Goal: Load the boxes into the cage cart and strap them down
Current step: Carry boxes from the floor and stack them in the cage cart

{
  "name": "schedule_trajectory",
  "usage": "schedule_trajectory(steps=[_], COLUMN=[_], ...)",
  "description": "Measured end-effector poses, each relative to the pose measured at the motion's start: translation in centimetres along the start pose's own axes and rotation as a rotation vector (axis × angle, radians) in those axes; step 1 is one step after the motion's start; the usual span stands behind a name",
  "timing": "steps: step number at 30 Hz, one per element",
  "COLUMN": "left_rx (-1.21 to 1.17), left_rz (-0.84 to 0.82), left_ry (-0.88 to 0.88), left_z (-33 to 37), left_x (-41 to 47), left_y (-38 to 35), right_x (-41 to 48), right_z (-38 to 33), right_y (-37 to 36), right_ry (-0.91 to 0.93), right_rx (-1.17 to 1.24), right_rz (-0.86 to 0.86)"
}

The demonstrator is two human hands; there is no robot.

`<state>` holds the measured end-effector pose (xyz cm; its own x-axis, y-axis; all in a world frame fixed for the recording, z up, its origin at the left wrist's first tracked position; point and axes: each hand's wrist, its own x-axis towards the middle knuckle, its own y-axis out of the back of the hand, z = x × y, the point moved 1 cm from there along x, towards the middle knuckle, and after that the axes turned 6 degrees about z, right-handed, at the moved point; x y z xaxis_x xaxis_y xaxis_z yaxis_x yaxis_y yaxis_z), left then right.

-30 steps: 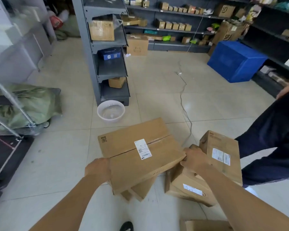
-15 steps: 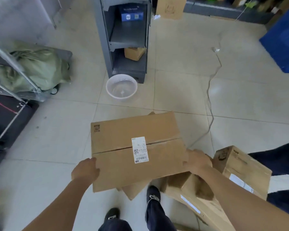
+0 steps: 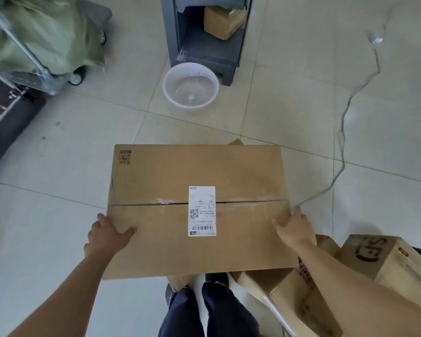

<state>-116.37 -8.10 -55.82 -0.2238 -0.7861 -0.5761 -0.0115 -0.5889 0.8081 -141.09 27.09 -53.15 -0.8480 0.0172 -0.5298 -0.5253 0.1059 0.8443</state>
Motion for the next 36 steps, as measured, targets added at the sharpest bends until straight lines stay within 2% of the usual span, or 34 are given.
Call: schedule_trajectory(steps=[3,7,17,24,36], left_rx=[-0.141,-0.199,-0.281,-0.398,-0.707], left_rz=[0.007,0.083,0.115,0.211,0.559], left_ry=[0.003,0.005,0.054,0.140,0.287], left_z=[-0.3,0.0,-1.3,-4.6,-14.8], left_x=[1.3,1.6,-2.1,-7.7,-17.9], left_y=[-1.7,-2.1,3.5,10.6,21.3], right_x=[1.2,1.6,-1.7,-6.1,-16.4], right_z=[0.0,-0.4,-3.3,-7.9,-21.2], right_y=[-2.6,-3.6,3.0,8.8,15.7], right_ry=[-0.098,-0.147,-0.045,0.114,0.519], right_rx=[0.104,0.142,0.186,0.172,0.262], right_rz=[-0.026,0.040,0.170,0.206,0.280])
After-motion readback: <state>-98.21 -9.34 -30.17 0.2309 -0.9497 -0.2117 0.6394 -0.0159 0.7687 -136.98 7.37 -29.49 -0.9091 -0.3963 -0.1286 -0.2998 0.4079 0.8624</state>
